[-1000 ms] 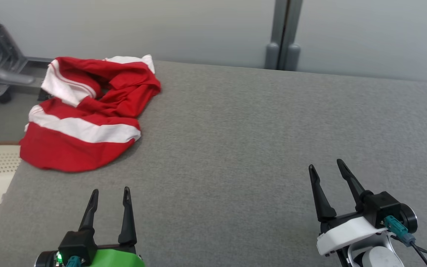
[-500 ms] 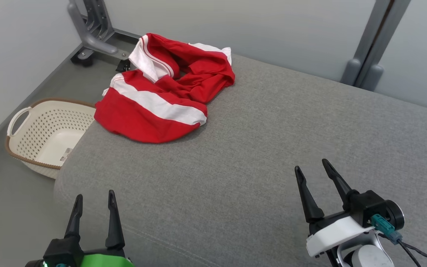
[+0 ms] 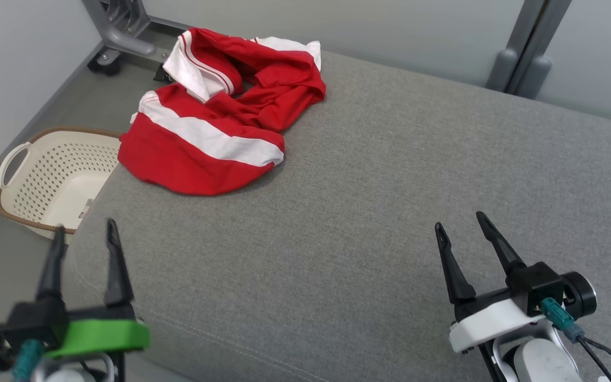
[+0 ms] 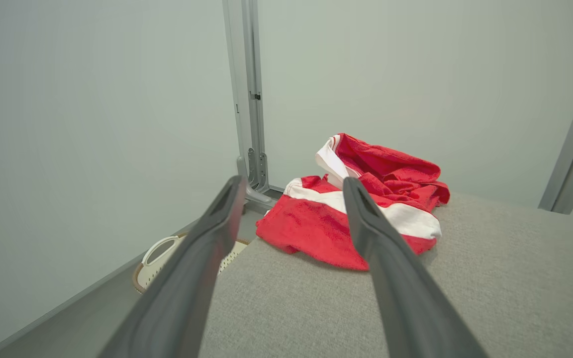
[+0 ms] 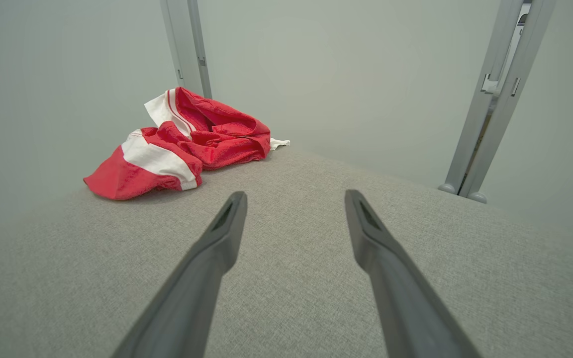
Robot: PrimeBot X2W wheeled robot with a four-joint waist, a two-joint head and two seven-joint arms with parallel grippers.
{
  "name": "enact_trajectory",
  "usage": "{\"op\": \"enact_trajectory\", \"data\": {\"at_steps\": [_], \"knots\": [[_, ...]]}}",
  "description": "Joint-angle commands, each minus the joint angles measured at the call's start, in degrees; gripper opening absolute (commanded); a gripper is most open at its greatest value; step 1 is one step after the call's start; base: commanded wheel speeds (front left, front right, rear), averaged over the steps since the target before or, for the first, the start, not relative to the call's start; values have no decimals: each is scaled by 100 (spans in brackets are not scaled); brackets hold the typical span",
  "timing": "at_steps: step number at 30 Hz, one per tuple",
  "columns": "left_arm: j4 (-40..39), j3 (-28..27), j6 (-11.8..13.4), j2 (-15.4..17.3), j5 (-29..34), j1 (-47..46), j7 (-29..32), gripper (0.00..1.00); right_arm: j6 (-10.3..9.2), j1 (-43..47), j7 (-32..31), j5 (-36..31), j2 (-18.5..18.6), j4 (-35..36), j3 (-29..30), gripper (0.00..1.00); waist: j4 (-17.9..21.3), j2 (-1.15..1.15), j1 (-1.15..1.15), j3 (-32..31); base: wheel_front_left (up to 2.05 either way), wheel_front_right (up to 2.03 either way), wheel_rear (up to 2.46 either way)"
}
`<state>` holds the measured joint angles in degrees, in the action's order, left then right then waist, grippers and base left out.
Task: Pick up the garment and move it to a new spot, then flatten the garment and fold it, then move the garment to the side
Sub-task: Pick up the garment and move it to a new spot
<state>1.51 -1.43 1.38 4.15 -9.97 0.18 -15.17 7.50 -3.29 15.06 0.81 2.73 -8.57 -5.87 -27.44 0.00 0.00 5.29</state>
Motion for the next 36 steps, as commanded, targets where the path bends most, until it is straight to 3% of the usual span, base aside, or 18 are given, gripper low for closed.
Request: {"op": "enact_trajectory", "data": {"at_steps": [1,5,8,14,24,32,33,34,35,36], "knots": [[-81,-99,-87,198,111,-395,3,100,-2,-128,18,-90,25,63,42,100,268,0,0,378,0,0,0],[115,-132,-403,809,360,-1701,11,100,-2,-304,18,-366,27,147,130,100,431,0,0,802,0,0,0],[639,0,-659,1198,282,-2682,416,100,-2,-418,18,-525,27,180,129,100,543,0,0,1079,0,0,0],[1919,326,-875,1348,-655,-4103,1250,100,-2,-634,18,-840,28,253,212,100,753,0,0,1674,0,0,0],[3024,2591,-884,1857,-2094,-4537,2206,100,-2,-772,18,-1170,25,447,469,100,881,0,0,2290,0,0,0],[3570,3319,-884,2061,-2788,-4811,2100,100,-2,-808,16,-1170,28,487,494,100,968,0,0,2441,0,0,0],[3661,3405,-884,2063,-2846,-4848,2125,60,-2,-808,9,-1155,28,484,496,100,983,0,0,2446,0,0,0],[3712,3473,-885,2069,-2872,-4878,2133,40,-3,-812,9,-1146,28,480,500,100,994,0,0,2448,0,0,0],[3772,3549,-885,2090,-2928,-4913,2114,1,-3,-824,9,-1125,30,475,513,100,1010,0,0,2443,0,0,0],[3813,3603,-885,2107,-2959,-4939,2086,0,-3,-833,9,-1109,31,470,521,100,1022,0,0,2433,0,0,0]]}}
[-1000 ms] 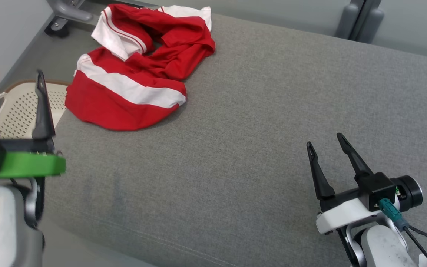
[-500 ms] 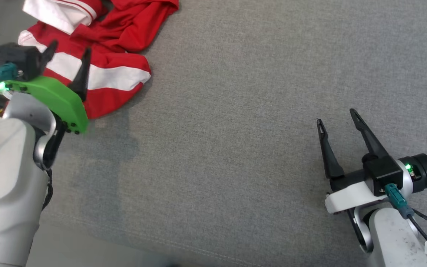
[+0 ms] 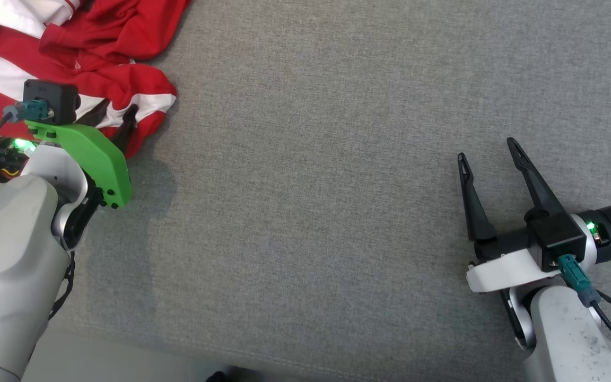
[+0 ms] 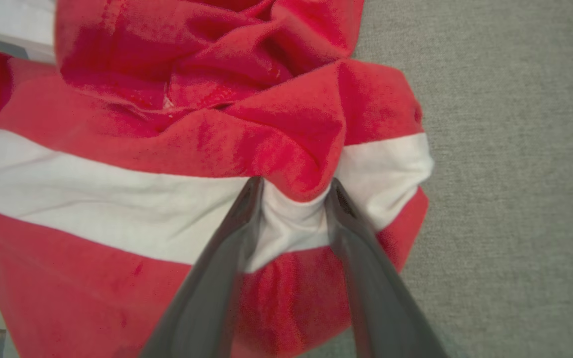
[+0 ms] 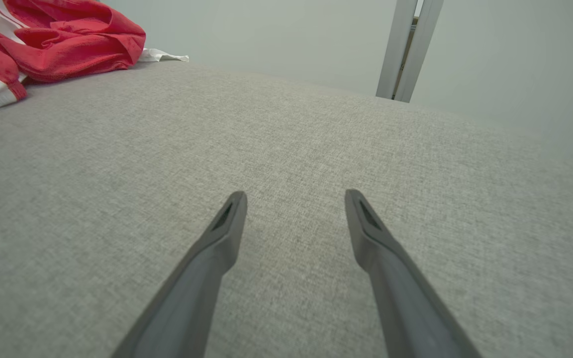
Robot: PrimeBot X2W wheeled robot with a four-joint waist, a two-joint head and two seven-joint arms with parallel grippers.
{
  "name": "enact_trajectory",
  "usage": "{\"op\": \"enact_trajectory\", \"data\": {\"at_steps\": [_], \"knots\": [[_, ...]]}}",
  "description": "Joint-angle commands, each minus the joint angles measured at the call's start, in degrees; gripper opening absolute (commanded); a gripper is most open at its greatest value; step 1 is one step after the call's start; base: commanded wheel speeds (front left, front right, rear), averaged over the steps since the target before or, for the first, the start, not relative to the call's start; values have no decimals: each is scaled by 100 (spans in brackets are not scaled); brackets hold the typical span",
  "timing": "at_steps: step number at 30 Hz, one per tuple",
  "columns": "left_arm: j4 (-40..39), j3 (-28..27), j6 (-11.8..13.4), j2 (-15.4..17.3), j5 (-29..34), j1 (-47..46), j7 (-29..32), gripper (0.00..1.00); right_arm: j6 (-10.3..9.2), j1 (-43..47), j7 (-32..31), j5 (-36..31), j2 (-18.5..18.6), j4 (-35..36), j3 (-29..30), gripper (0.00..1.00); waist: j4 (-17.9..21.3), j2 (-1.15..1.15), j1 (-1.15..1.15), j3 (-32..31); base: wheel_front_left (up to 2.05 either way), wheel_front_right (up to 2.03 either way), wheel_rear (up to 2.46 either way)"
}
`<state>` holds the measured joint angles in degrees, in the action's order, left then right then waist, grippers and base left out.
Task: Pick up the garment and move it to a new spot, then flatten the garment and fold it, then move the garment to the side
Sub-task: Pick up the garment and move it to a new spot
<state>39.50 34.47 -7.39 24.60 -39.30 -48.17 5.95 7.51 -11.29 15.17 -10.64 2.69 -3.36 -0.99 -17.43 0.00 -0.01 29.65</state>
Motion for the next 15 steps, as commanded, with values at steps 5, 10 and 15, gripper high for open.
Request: {"op": "enact_trajectory", "data": {"at_steps": [5,10,15], "knots": [[116,252,-8,239,-172,-241,-195,0,-5,-85,-1,178,33,-97,-4,100,97,0,1,-187,0,0,0],[54,431,-8,584,-209,-350,-325,0,-5,-113,0,485,28,-194,-143,100,264,0,1,-634,0,0,0],[-275,455,-9,1084,-73,-604,-379,0,-5,-45,0,854,27,-315,-155,100,567,0,1,-1244,0,0,0]]}}
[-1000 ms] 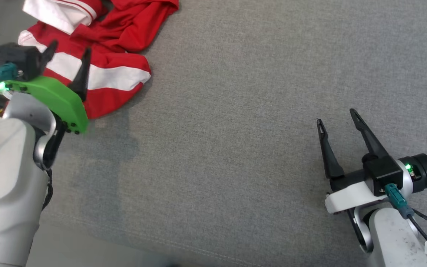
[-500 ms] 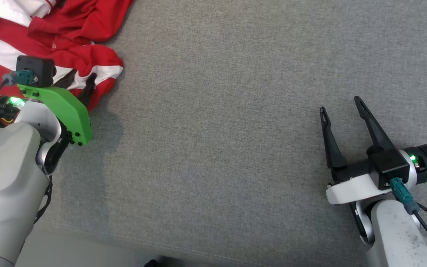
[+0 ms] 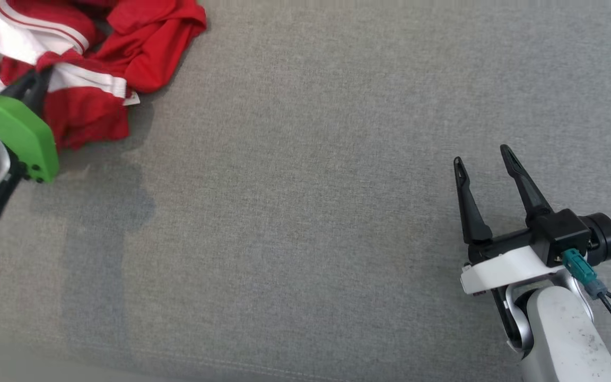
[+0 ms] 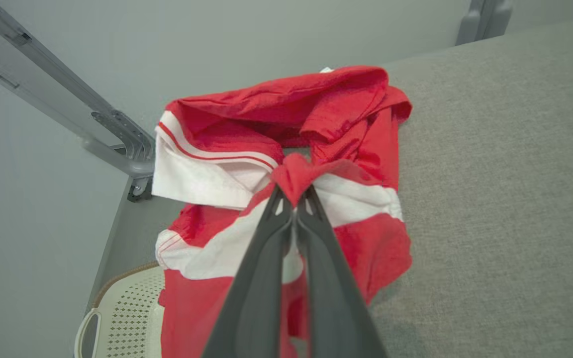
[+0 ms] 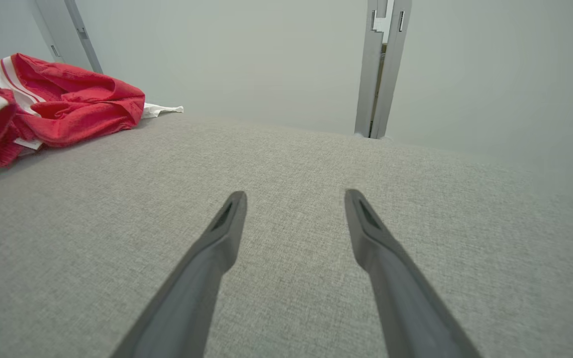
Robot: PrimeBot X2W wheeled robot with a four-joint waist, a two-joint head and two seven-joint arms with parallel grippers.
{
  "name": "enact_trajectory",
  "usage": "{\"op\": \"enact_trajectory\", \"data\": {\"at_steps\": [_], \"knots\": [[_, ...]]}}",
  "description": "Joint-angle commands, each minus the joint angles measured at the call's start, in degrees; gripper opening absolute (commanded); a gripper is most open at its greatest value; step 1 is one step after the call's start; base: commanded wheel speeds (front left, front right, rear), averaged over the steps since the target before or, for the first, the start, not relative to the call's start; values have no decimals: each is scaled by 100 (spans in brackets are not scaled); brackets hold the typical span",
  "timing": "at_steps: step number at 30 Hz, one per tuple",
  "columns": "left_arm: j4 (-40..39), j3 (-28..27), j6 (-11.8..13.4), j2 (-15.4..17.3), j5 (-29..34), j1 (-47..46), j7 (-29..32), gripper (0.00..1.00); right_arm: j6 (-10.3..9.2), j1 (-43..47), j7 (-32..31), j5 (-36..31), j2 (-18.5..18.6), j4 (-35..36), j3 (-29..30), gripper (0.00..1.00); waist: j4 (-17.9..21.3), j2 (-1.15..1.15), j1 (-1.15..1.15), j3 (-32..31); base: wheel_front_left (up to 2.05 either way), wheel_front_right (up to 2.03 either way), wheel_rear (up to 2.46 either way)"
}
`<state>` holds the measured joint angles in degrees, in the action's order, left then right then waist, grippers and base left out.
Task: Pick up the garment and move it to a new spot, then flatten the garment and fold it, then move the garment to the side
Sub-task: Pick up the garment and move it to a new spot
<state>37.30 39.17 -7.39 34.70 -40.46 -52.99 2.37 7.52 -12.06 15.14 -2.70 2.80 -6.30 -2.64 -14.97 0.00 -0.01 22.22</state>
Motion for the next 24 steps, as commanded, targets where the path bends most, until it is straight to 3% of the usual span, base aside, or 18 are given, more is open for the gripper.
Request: {"op": "enact_trajectory", "data": {"at_steps": [1,7,13,19,24], "knots": [[-141,-26,-9,141,54,-157,-23,0,-6,57,2,125,15,-44,15,100,388,0,1,-619,0,0,0],[-919,-24,23,484,135,-424,250,0,-6,226,2,510,16,-138,69,100,950,0,1,-1221,0,0,0],[-1782,89,92,464,178,-601,639,0,-6,328,2,742,14,-151,191,100,1702,0,1,-1440,0,0,0],[-2508,120,259,82,140,-790,681,0,-6,364,2,804,13,-102,524,100,2384,0,1,-1268,0,0,0],[-2693,296,427,-530,35,-481,435,0,-6,308,2,877,12,-90,739,100,2809,0,1,-969,0,0,0]]}}
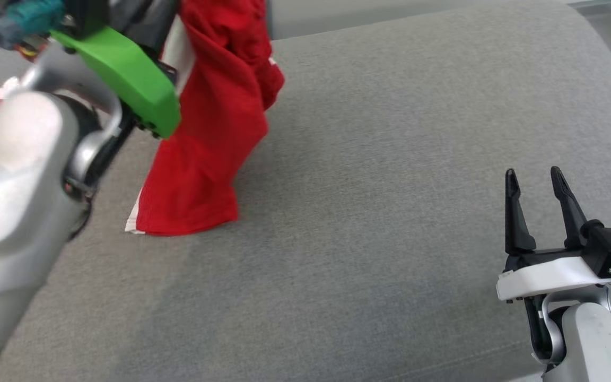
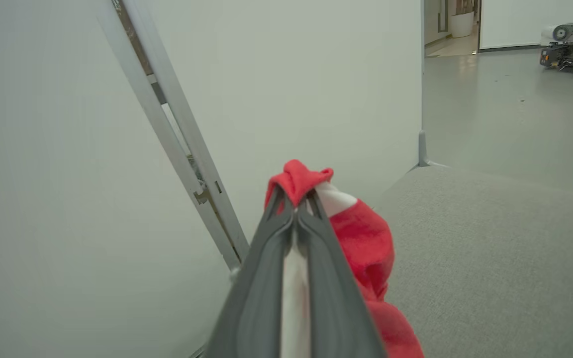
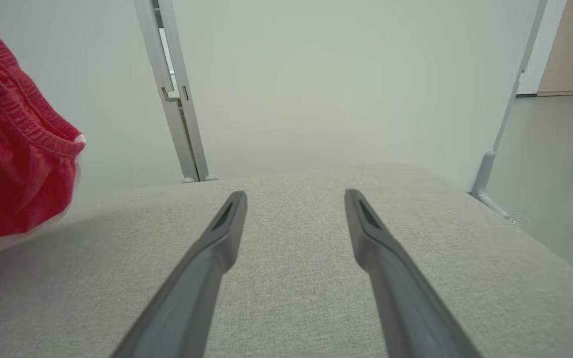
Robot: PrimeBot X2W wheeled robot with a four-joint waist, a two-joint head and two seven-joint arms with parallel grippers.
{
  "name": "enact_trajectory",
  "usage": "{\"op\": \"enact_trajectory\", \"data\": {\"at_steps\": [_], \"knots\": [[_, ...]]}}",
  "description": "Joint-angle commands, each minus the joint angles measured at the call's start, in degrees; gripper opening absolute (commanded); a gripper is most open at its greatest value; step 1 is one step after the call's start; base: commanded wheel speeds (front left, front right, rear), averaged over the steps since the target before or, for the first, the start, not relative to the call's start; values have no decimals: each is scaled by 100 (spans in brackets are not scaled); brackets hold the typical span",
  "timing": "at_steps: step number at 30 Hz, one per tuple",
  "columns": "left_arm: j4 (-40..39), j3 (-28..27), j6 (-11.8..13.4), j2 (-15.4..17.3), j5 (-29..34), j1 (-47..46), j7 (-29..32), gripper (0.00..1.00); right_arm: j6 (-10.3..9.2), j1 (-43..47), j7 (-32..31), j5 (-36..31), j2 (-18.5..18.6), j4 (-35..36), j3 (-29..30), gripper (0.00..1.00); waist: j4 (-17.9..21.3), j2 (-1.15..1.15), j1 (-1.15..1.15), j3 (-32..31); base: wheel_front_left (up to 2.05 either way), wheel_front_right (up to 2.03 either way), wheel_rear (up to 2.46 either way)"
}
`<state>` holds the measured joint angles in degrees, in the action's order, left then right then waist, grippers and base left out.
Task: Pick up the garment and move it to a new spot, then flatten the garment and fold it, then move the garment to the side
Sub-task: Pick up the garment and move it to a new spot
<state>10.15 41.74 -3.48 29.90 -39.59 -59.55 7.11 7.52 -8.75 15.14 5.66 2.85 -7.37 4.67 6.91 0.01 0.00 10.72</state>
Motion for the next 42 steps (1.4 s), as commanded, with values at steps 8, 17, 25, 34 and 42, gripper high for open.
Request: {"op": "enact_trajectory", "data": {"at_steps": [8,17,25,34,42], "knots": [[939,355,239,-1314,-181,1030,-1130,0,-6,-267,2,305,4,36,-193,100,1081,-1,0,705,0,0,0],[2414,870,93,-2212,-3,1393,-1801,100,-6,-266,2,470,4,-81,-469,100,1279,-1,0,829,0,0,0],[2818,735,53,-2367,1,1337,-2141,100,-6,-201,2,331,8,-176,-492,100,983,-1,0,564,0,0,0],[2631,305,98,-2047,-129,1797,-2239,100,-6,-81,2,45,11,-201,-410,100,505,-1,0,31,0,0,0],[1705,-663,433,-1718,33,3060,-2225,100,-6,25,2,-151,10,-244,-397,100,199,-1,0,-399,0,0,0]]}}
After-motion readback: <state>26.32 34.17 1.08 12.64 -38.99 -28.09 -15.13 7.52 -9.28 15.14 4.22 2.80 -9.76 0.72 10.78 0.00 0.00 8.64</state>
